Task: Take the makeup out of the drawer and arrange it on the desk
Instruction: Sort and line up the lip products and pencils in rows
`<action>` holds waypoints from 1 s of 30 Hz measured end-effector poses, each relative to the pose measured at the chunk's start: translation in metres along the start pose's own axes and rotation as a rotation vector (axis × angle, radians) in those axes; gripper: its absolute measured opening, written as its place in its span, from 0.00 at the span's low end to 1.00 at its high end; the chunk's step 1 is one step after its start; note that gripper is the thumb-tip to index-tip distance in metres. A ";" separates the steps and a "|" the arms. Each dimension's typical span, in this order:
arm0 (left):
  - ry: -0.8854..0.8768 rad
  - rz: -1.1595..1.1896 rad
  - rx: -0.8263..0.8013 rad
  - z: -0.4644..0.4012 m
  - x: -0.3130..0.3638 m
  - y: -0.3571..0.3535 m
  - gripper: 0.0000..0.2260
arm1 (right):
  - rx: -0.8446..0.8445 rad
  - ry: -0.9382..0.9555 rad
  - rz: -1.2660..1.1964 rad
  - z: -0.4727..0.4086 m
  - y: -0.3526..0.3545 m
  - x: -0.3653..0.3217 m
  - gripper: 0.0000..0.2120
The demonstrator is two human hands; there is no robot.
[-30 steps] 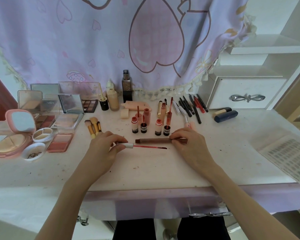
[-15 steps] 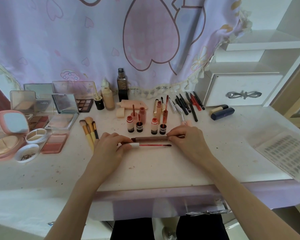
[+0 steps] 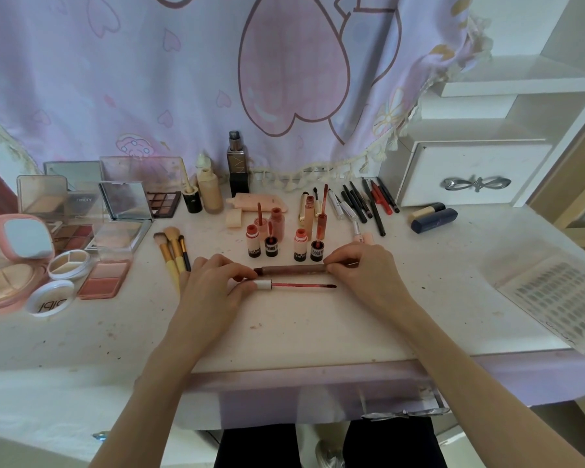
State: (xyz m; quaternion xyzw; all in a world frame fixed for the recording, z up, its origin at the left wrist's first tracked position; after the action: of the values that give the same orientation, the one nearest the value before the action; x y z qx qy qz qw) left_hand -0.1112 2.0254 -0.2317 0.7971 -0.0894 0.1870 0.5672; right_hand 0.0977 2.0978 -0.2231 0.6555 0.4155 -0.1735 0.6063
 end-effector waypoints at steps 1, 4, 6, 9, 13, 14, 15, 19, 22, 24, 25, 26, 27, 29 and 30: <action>0.006 -0.002 0.003 -0.001 0.000 0.000 0.08 | -0.001 -0.002 0.002 0.000 0.000 0.000 0.06; 0.021 -0.013 0.003 -0.001 -0.002 -0.001 0.07 | 0.000 -0.009 -0.008 0.000 0.000 0.001 0.06; 0.032 -0.007 0.010 0.000 -0.004 -0.001 0.06 | 0.006 -0.008 -0.012 0.000 0.001 0.001 0.06; 0.033 0.002 0.025 0.000 -0.003 0.001 0.06 | 0.014 -0.016 -0.024 0.000 0.002 0.001 0.06; 0.032 0.005 0.028 0.001 -0.002 0.002 0.06 | 0.022 -0.025 -0.047 0.001 0.002 0.002 0.06; 0.032 0.003 0.030 0.001 -0.002 0.003 0.06 | 0.024 -0.024 -0.055 0.001 0.002 0.002 0.06; 0.031 -0.001 0.032 0.001 -0.002 0.003 0.06 | 0.028 -0.023 -0.065 0.002 0.003 0.002 0.06; 0.032 -0.007 0.030 0.001 -0.002 0.003 0.06 | 0.046 -0.024 -0.086 0.005 0.005 0.004 0.07; 0.034 -0.006 0.038 0.002 -0.002 0.004 0.07 | 0.048 -0.023 -0.125 0.009 0.007 0.003 0.07; 0.034 -0.006 0.033 0.003 -0.001 0.005 0.07 | 0.058 -0.029 -0.163 0.013 0.012 0.003 0.07; 0.032 -0.007 0.030 0.003 0.000 0.006 0.08 | 0.066 -0.034 -0.186 0.015 0.014 0.003 0.07; 0.029 -0.009 0.030 0.004 0.001 0.007 0.08 | 0.074 -0.037 -0.210 0.017 0.017 0.003 0.06; 0.026 -0.009 0.036 0.004 0.002 0.008 0.09 | 0.083 -0.039 -0.230 0.019 0.021 0.004 0.06; 0.020 0.003 0.082 0.007 0.006 0.014 0.11 | 0.104 -0.039 -0.246 0.024 0.029 0.006 0.06; 0.012 0.017 0.122 0.009 0.010 0.019 0.11 | 0.121 -0.039 -0.251 0.025 0.035 0.008 0.06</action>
State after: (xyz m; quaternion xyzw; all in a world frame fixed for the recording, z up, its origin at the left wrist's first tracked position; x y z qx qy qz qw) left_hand -0.1071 2.0114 -0.2141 0.8282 -0.0814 0.2015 0.5166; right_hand 0.1353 2.0795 -0.2114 0.6301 0.4711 -0.2854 0.5473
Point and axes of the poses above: each hand's wrist, its own z-axis away from the middle knuckle, its own y-axis out of the back of the hand, x = y × z, the point moved 8 cm from there along -z, towards the middle knuckle, and after that the axes turned 3 degrees about -z, right-handed, at the moved point
